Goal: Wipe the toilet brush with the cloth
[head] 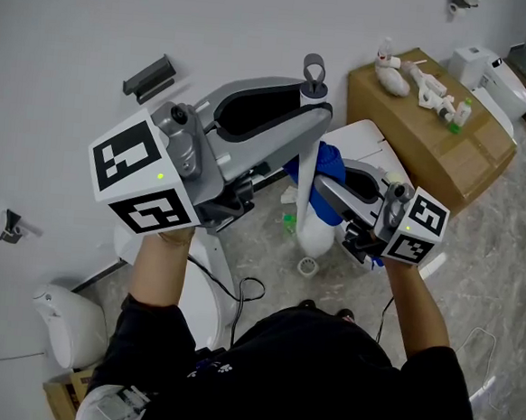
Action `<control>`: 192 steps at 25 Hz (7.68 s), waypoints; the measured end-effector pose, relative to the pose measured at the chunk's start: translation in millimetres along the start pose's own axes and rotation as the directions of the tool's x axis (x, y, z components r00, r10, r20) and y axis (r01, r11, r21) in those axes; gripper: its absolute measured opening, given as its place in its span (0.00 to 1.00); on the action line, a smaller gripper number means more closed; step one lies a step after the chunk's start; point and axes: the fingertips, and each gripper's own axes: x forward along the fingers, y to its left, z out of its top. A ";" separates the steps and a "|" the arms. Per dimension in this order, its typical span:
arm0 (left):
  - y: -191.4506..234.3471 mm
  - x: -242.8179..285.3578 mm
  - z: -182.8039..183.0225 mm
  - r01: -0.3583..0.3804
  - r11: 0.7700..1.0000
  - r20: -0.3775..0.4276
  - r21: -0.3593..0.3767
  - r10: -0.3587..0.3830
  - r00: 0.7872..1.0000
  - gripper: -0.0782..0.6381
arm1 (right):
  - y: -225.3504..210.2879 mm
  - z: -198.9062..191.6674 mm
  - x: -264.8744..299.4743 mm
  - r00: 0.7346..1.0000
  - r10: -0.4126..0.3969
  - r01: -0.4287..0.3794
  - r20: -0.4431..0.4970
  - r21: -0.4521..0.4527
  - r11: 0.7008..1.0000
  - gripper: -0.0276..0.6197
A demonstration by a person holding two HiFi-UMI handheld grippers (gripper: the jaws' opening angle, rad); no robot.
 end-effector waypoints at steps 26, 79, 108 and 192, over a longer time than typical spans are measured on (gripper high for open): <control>-1.5 -0.6 2.4 0.002 1.000 0.006 0.001 -0.002 1.000 0.24 | -9.1 -45.4 -8.8 0.998 -0.039 0.045 -0.051 0.121 0.992 0.14; -3.6 1.5 15.9 0.006 1.000 0.051 -0.011 -0.005 0.999 0.24 | -19.0 -111.8 -31.1 0.981 -0.076 0.114 -0.180 0.215 0.970 0.14; 0.9 1.7 5.2 -0.011 0.999 0.037 -0.032 0.012 0.999 0.24 | -31.0 -126.6 -44.0 0.954 -0.154 0.205 -0.258 0.182 0.962 0.14; 19.1 17.4 -34.7 -0.160 0.987 -0.023 0.019 0.160 0.987 0.24 | 24.8 43.8 11.8 0.949 -0.310 0.313 0.065 -0.053 0.948 0.14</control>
